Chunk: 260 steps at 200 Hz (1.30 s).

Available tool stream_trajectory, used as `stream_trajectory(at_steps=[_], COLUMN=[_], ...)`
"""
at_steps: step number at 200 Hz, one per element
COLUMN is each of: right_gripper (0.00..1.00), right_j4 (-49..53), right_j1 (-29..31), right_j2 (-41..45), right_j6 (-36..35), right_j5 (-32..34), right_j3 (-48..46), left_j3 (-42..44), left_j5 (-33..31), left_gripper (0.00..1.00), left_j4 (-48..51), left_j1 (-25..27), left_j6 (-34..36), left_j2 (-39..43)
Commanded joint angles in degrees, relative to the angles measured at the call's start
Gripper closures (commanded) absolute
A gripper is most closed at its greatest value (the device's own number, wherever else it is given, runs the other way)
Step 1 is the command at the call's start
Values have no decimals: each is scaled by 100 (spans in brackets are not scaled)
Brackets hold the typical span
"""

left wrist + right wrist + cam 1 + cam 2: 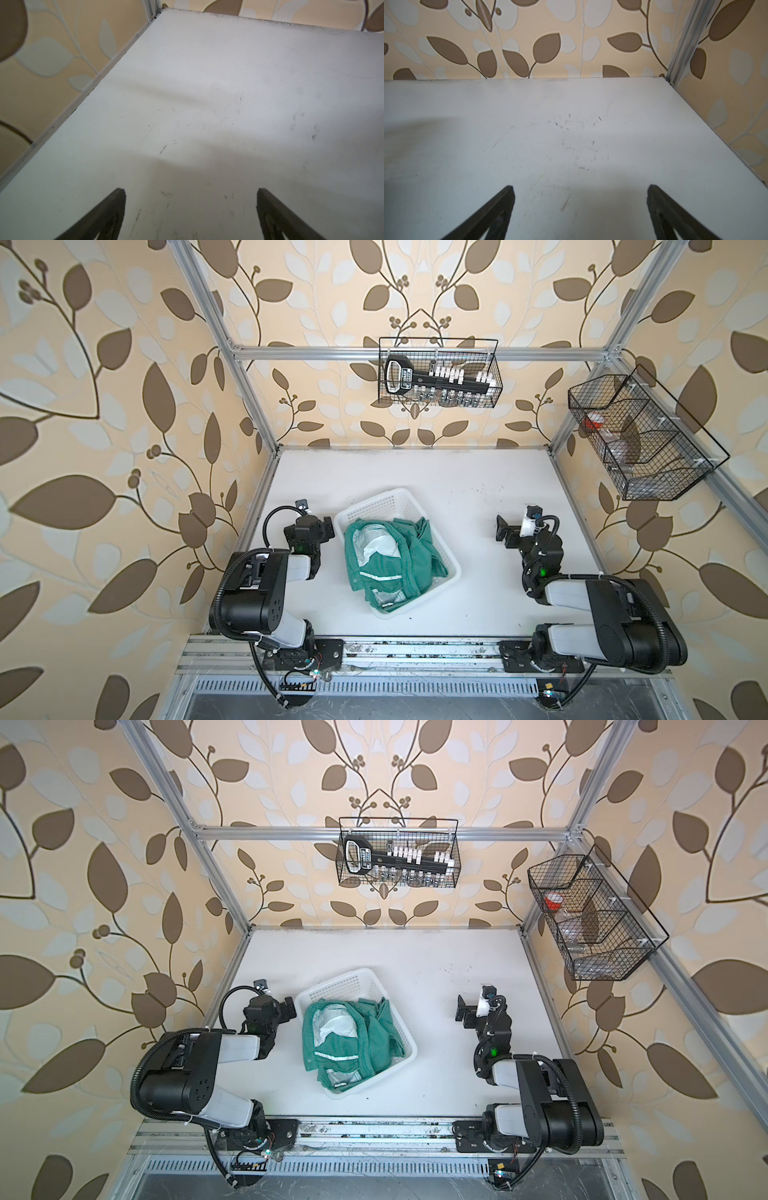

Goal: Fold and stack the trousers

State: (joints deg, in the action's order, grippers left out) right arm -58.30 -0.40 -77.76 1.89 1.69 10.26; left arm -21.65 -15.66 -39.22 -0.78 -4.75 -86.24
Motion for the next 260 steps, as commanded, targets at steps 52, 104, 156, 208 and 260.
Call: stream_trajectory(at_steps=[52,104,156,208,260], right_gripper=[0,0,0,0,0], right_j4=[108,1761,3173,5601,7354], right_j1=[3,270,623,1675,3022], right_j2=[386,2369,2863,2599,2232], right_j6=[-116,16,332,-328,-1092], right_j5=[-117,176,-1202,-2136,-1975], right_j3=[5,423,1513,2913,3550], left_j3=[22,-566,-2186,-3566,-4043], left_j5=[-243,-866,-626,2322,4255], left_gripper=[1,1,1,1,1], left_j4=[-356,1813,4911,6706,8146], left_j1=[17,25,61,64,69], left_j6=[-32,-537,-2221,-2627,-1994], left_j2=[226,2054,2506,2236,2176])
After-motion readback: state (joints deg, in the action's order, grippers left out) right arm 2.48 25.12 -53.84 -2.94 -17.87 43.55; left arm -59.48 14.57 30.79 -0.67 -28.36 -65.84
